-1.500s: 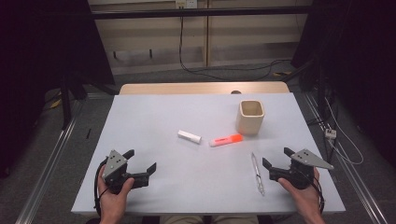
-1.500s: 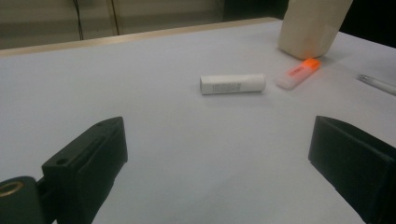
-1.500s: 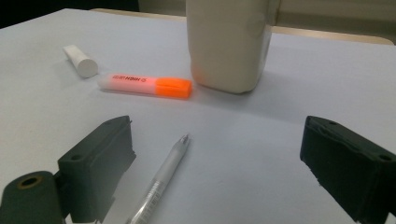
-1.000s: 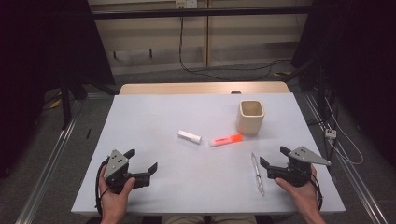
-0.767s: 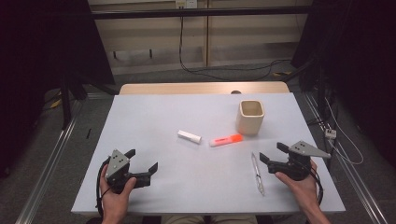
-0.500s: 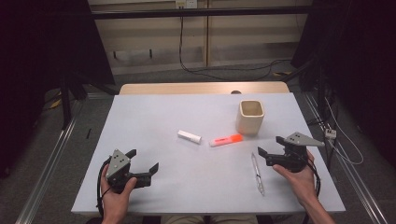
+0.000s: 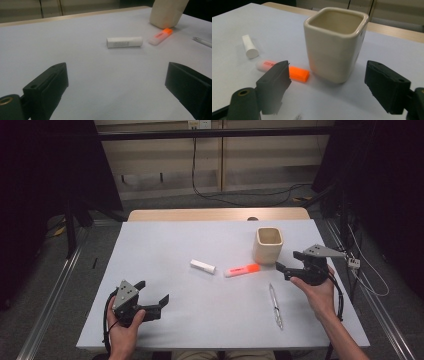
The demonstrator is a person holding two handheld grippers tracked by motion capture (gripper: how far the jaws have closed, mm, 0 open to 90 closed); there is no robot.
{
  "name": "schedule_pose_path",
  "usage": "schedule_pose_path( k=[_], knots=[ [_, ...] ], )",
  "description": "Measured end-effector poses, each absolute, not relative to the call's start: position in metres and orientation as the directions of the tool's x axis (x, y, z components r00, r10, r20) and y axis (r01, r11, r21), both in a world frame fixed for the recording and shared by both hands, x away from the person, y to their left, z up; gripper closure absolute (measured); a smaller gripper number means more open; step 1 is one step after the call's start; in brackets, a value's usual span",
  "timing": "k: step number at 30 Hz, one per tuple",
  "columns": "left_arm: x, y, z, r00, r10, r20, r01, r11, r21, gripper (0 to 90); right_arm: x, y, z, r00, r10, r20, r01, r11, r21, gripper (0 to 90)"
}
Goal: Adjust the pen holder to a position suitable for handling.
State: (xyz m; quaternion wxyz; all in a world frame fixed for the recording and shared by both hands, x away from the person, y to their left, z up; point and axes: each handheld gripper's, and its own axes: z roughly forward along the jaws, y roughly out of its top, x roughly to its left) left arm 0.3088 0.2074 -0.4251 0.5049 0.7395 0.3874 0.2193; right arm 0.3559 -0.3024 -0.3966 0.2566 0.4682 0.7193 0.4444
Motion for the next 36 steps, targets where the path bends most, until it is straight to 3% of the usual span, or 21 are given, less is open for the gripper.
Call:
schedule_pose_path(
  k=[13, 21, 27, 36],
  knots=[
    [0.310, 0.205, -0.426, 0.613, 0.787, -0.063, 0.354, -0.203, 0.913, 4.8, 0.398, -0.308, -0.367, -0.466, 0.885, -0.004, 0.445, 0.238, 0.863, 32.5],
    [0.308, 0.206, -0.426, 0.607, 0.793, -0.052, 0.347, -0.206, 0.915, 4.7, 0.441, -0.309, -0.357, -0.495, 0.869, -0.014, 0.499, 0.298, 0.814, 38.9],
    [0.307, 0.208, -0.426, 0.608, 0.791, -0.060, 0.352, -0.201, 0.914, 4.7, 0.460, -0.303, -0.354, -0.513, 0.857, -0.046, 0.499, 0.342, 0.797, 41.2],
    [0.306, 0.215, -0.425, 0.595, 0.802, -0.058, 0.350, -0.193, 0.917, 4.7, 0.486, -0.303, -0.369, -0.513, 0.859, 0.014, 0.563, 0.323, 0.761, 48.7]
  ],
)
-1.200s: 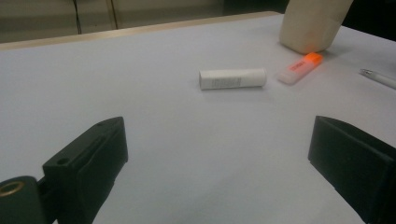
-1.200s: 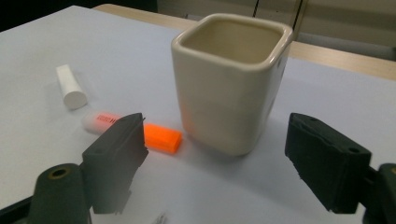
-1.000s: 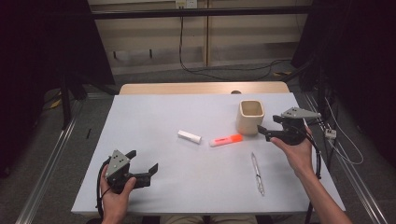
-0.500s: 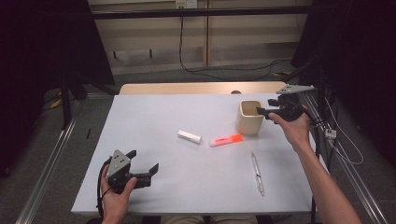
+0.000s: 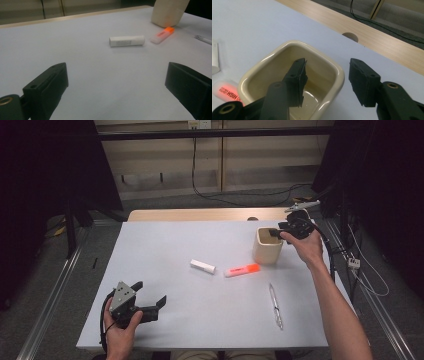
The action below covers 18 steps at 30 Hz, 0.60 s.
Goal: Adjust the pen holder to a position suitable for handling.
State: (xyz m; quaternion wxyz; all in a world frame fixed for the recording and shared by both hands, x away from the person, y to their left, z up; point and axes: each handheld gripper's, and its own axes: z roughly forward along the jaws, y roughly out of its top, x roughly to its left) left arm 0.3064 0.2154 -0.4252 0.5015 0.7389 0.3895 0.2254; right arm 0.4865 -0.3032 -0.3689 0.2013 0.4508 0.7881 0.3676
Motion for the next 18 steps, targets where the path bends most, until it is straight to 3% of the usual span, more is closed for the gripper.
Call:
schedule_pose_path(
  k=[11, 18],
  knots=[
    [0.307, 0.216, -0.427, 0.599, 0.798, -0.064, 0.363, -0.199, 0.910, 4.7, 0.499, -0.306, -0.387, -0.525, 0.849, 0.049, 0.599, 0.328, 0.731, 67.4],
    [0.309, 0.214, -0.428, 0.600, 0.797, -0.071, 0.372, -0.199, 0.907, 4.8, 0.501, -0.307, -0.388, -0.537, 0.843, 0.044, 0.595, 0.341, 0.728, 69.0]
  ],
)
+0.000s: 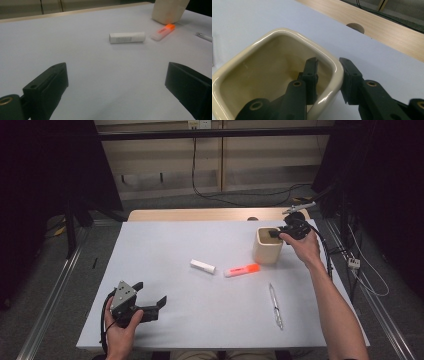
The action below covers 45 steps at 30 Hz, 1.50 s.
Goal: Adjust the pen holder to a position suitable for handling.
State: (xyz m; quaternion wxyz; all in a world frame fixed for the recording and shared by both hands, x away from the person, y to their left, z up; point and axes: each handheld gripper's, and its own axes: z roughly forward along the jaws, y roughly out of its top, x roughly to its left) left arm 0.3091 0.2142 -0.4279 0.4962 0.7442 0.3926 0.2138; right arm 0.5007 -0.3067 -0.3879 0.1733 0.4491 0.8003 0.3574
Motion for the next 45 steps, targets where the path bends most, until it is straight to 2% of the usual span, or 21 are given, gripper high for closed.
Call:
schedule_pose_path(
  k=[13, 34, 45],
  knots=[
    [0.309, 0.212, -0.430, 0.607, 0.791, -0.078, 0.381, -0.203, 0.902, 4.8, 0.499, -0.304, -0.384, -0.538, 0.843, 0.008, 0.595, 0.372, 0.712, 71.5],
    [0.309, 0.211, -0.430, 0.618, 0.783, -0.070, 0.377, -0.217, 0.900, 4.7, 0.495, -0.307, -0.377, -0.492, 0.871, -0.005, 0.597, 0.342, 0.726, 71.5],
    [0.308, 0.212, -0.430, 0.620, 0.781, -0.069, 0.375, -0.219, 0.901, 4.7, 0.498, -0.283, -0.361, -0.526, 0.850, 0.000, 0.561, 0.348, 0.751, 71.4]
  ],
)
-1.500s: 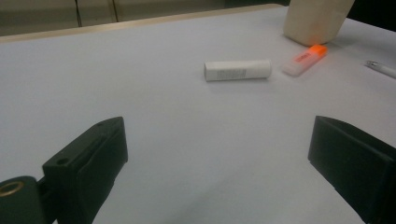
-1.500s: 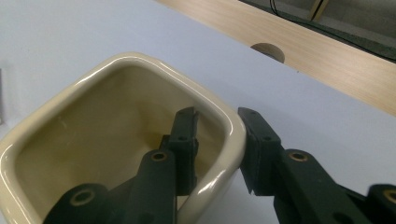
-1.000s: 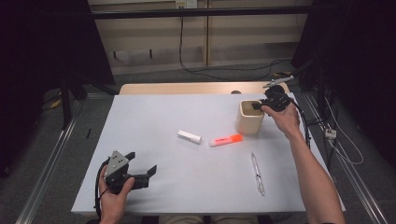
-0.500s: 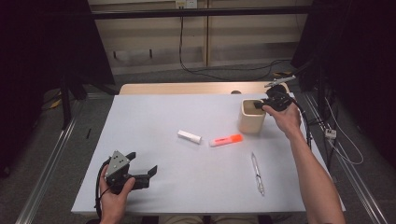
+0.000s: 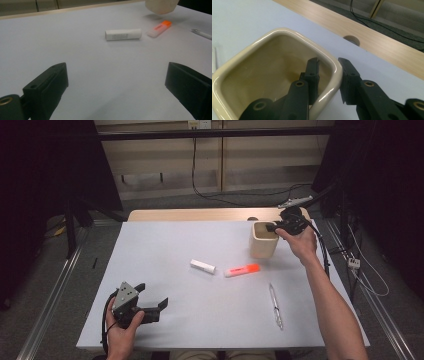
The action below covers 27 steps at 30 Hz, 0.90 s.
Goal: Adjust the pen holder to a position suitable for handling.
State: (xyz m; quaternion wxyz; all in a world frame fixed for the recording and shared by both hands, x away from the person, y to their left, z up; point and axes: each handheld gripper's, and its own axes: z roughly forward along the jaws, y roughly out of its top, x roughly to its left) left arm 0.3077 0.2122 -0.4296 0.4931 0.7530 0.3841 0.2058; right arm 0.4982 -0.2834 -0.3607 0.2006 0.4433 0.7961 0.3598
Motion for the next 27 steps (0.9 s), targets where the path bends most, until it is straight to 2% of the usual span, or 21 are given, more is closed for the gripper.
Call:
schedule_pose_path(
  k=[8, 11, 27],
  knots=[
    [0.307, 0.215, -0.431, 0.621, 0.780, -0.077, 0.384, -0.218, 0.897, 4.7, 0.506, -0.258, -0.354, -0.556, 0.831, 0.024, 0.544, 0.342, 0.766, 71.4],
    [0.307, 0.214, -0.431, 0.623, 0.778, -0.077, 0.383, -0.218, 0.898, 4.7, 0.508, -0.245, -0.352, -0.568, 0.823, -0.009, 0.533, 0.375, 0.758, 71.4],
    [0.309, 0.211, -0.431, 0.636, 0.767, -0.080, 0.386, -0.227, 0.894, 4.7, 0.524, -0.199, -0.355, -0.606, 0.795, -0.005, 0.523, 0.403, 0.751, 71.4]
  ],
)
